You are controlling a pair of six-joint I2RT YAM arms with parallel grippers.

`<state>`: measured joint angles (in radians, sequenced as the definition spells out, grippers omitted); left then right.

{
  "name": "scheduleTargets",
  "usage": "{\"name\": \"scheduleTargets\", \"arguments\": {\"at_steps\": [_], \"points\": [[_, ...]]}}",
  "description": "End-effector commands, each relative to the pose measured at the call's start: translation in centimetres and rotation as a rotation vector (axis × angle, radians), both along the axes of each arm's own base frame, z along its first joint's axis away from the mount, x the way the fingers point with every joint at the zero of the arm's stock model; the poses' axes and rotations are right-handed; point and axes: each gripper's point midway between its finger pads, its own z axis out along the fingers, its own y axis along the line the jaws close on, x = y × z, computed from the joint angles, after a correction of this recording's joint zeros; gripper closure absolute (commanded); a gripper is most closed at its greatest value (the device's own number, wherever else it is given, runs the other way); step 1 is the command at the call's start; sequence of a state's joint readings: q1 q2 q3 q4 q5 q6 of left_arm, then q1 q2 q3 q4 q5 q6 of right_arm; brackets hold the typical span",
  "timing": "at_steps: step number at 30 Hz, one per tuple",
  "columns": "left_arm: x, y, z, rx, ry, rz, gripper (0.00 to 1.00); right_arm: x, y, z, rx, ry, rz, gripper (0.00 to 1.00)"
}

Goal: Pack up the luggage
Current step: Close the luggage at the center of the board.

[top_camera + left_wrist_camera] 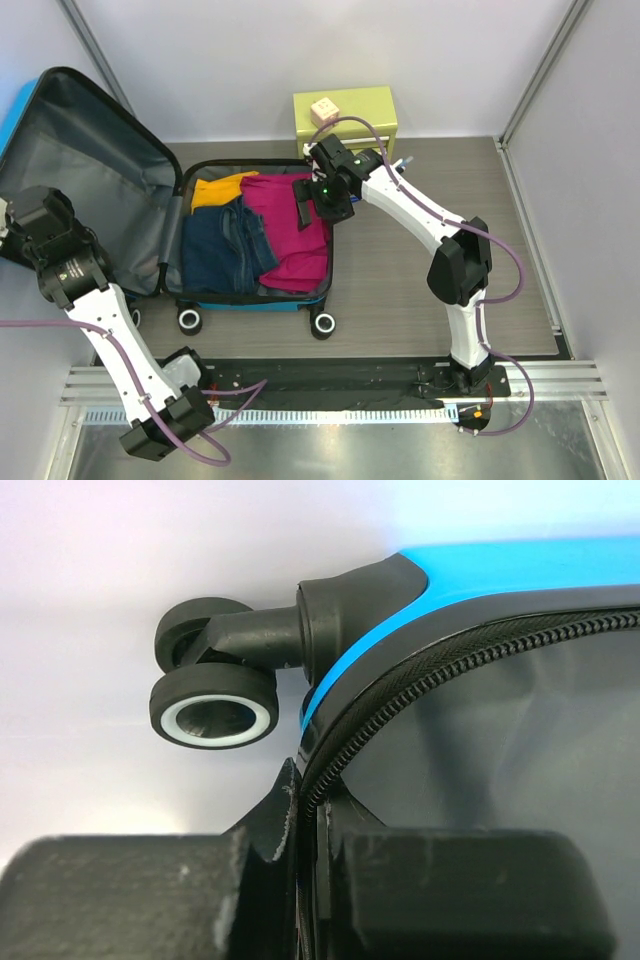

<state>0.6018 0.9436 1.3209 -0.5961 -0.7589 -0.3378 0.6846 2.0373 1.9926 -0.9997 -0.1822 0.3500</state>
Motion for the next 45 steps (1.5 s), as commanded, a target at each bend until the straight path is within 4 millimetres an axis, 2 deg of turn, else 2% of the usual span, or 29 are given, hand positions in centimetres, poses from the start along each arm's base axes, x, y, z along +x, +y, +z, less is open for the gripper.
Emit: {"name": "scheduleTargets", "arguments": {"at_steps": [1, 6, 12, 20, 25, 33, 45], "points": [[2.3, -1.4, 1.3, 0.011, -0.101, -0.130, 1.00, 0.0, -0.1, 4.5, 0.067, -0.080, 0.001, 0.14], [3.5, -3.2, 2.0, 0.024, -0.174, -0.230, 1.00, 0.1, 0.0, 5.2, 0.077, -0.093, 0.003, 0.14], [1.9, -5.4, 2.8, 0.079, -0.278, -0.280, 1.00, 0.4, 0.4, 6.2, 0.100, -0.109, -0.001, 0.14], [3.0, -8.2, 2.7, 0.060, -0.323, -0.431, 1.00, 0.9, 0.5, 6.9, 0.107, -0.135, -0.002, 0.14], [3.4, -10.0, 3.2, 0.058, -0.350, -0.529, 1.00, 1.1, -0.1, 7.6, 0.105, -0.154, -0.016, 0.14], [4.2, -12.0, 2.9, 0.028, -0.360, -0.634, 1.00, 1.8, -1.5, 8.3, 0.099, -0.178, -0.054, 0.13], [7.5, -14.7, 1.3, -0.064, -0.321, -0.806, 1.00, 2.7, -4.6, 8.6, 0.092, -0.171, -0.124, 0.12]]}}
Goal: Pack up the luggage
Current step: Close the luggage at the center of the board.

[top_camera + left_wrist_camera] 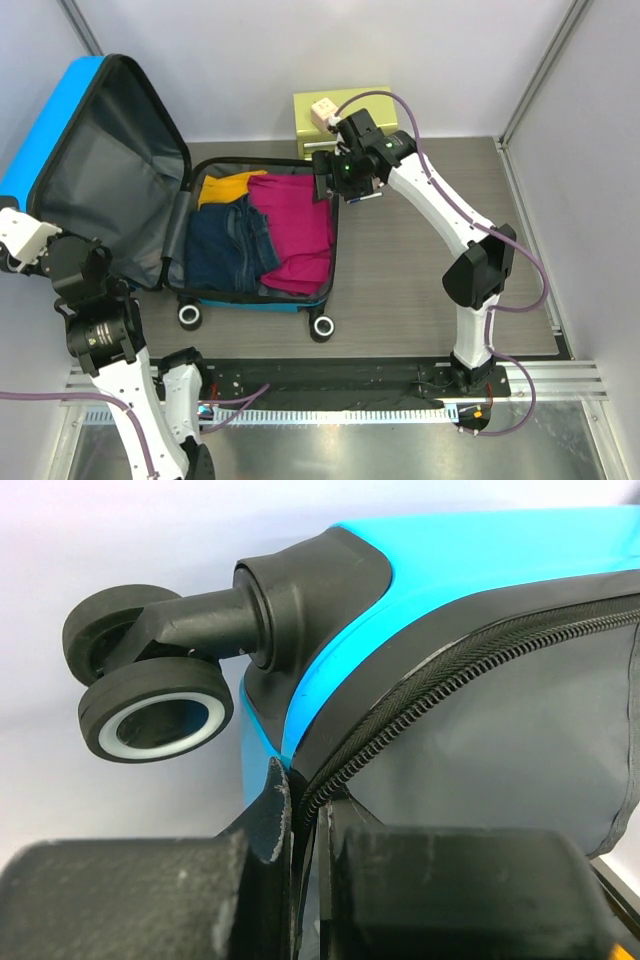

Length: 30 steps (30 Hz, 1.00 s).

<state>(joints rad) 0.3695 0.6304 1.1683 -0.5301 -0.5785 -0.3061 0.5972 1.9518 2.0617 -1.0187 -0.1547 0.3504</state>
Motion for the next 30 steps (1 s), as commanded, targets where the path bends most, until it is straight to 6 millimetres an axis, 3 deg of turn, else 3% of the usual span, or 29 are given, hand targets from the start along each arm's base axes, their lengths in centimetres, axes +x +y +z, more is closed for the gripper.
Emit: {"name": "scheduleTargets", "arguments": {"at_steps": [1, 5, 13, 19, 23, 26, 30], "points": [[6.5, -6.3, -0.5, -0.147, -0.088, -0.419, 1.00, -0.3, -1.3, 2.7, 0.027, -0.052, -0.024, 0.12], [6.8, -6.4, -0.2, -0.140, -0.082, -0.430, 1.00, -0.4, -1.7, 2.7, 0.028, -0.049, -0.036, 0.11], [6.3, -6.4, -0.5, -0.116, -0.056, -0.420, 1.00, 0.0, -3.3, 0.6, -0.030, -0.020, -0.104, 0.11], [5.9, -6.1, -0.5, -0.099, -0.044, -0.403, 1.00, -0.8, -7.3, -1.7, -0.131, 0.014, -0.189, 0.12], [6.1, -6.3, -0.7, -0.096, -0.034, -0.411, 1.00, -1.4, -10.7, -4.8, -0.165, 0.082, -0.252, 0.14], [6.3, -6.6, -0.9, -0.088, -0.024, -0.432, 1.00, -1.2, -11.1, -6.0, -0.129, 0.083, -0.250, 0.16], [6.5, -7.0, -1.1, -0.075, -0.011, -0.454, 1.00, -0.7, -9.6, -6.5, -0.067, 0.108, -0.227, 0.17]]}}
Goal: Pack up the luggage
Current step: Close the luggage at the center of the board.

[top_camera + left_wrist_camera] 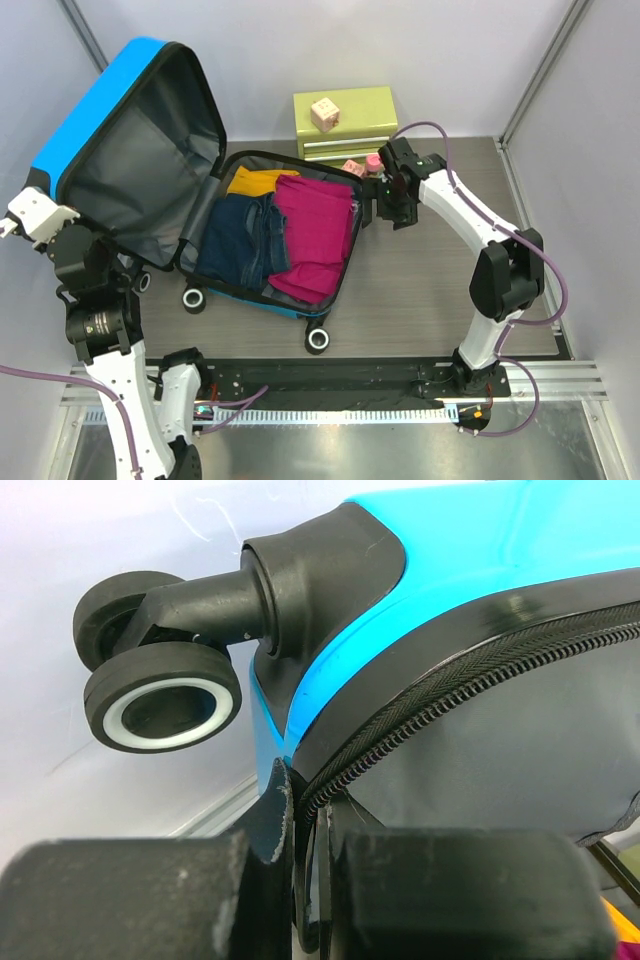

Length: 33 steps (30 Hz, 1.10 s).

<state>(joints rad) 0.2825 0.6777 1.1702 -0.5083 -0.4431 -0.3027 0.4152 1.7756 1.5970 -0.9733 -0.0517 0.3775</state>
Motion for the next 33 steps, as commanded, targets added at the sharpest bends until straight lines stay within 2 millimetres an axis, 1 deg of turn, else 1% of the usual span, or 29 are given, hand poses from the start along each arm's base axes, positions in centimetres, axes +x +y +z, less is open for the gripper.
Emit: {"name": "scheduleTargets", "arguments": {"at_steps": [1, 4, 7, 10, 11, 14, 15, 16, 18, 21, 25, 26, 29, 33], "points": [[2.3, -4.2, -0.7, -0.073, -0.025, -0.236, 1.00, 1.6, 2.8, 2.0, 0.126, -0.087, 0.026, 0.17], [2.4, -4.4, -0.8, -0.066, -0.018, -0.247, 1.00, 2.1, 3.5, 2.3, 0.162, -0.093, 0.019, 0.17], [2.3, -4.6, -0.8, -0.057, -0.015, -0.253, 1.00, 2.3, 3.6, 2.3, 0.159, -0.099, 0.021, 0.17], [2.3, -4.9, -0.9, -0.055, -0.013, -0.273, 1.00, 2.2, 3.4, 0.9, 0.141, -0.072, 0.023, 0.18], [2.3, -5.1, -1.0, -0.054, -0.010, -0.282, 1.00, 2.0, 3.5, 0.1, 0.141, -0.058, 0.024, 0.19], [2.3, -5.8, -1.0, -0.044, -0.009, -0.318, 1.00, 1.8, 3.6, -2.3, 0.135, -0.014, 0.028, 0.30], [2.2, -5.9, -0.9, -0.038, -0.011, -0.326, 1.00, 1.7, 3.7, -2.7, 0.138, -0.006, 0.029, 0.38], [2.3, -6.3, -0.9, -0.036, -0.010, -0.346, 1.00, 1.8, 3.9, -3.1, 0.141, -0.001, 0.034, 0.42], [2.1, -6.8, -0.7, -0.025, -0.014, -0.371, 1.00, 1.7, 4.2, -3.3, 0.157, 0.011, 0.038, 0.49], [1.9, -7.7, -0.5, -0.022, -0.024, -0.417, 1.00, 2.1, 4.5, -3.4, 0.165, 0.011, 0.039, 0.58], [1.6, -8.9, -1.1, -0.022, -0.017, -0.478, 1.00, 2.2, 4.8, -3.5, 0.173, 0.014, 0.043, 0.59], [1.6, -9.4, -1.6, -0.025, -0.003, -0.506, 1.00, 2.2, 4.8, -3.7, 0.172, 0.018, 0.043, 0.59], [1.2, -10.7, -2.5, -0.031, 0.016, -0.568, 1.00, 2.2, 5.0, -3.6, 0.181, 0.018, 0.047, 0.59], [0.1, -12.5, -4.2, -0.042, 0.073, -0.660, 1.00, 2.3, 5.1, -3.9, 0.185, 0.024, 0.045, 0.60]]}}
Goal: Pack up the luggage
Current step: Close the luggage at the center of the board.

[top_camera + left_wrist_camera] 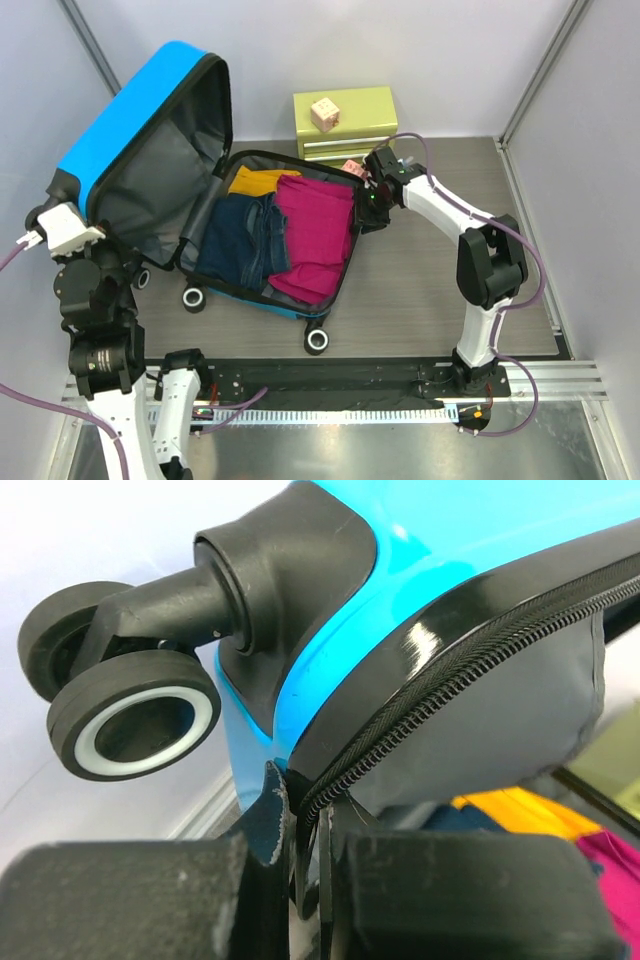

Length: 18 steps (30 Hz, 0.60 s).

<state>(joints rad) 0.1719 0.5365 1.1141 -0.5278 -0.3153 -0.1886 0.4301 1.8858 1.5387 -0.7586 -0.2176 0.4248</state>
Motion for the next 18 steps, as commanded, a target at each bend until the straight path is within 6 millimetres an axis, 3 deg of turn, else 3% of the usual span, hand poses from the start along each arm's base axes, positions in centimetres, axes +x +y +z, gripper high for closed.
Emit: {"name": "scheduleTargets", "arguments": {"at_steps": [1, 12, 18], "points": [[0.9, -8.3, -4.2, -0.134, 0.114, -0.440, 1.00, 0.5, 0.5, 0.1, 0.018, -0.009, 0.001, 0.60], [-1.2, -11.3, -6.3, -0.150, 0.213, -0.597, 0.99, 0.6, 1.2, -0.6, 0.023, 0.001, 0.014, 0.60], [-3.3, -13.8, -7.2, -0.168, 0.317, -0.739, 0.71, 0.6, 1.4, -0.9, 0.021, 0.007, 0.012, 0.60]]}}
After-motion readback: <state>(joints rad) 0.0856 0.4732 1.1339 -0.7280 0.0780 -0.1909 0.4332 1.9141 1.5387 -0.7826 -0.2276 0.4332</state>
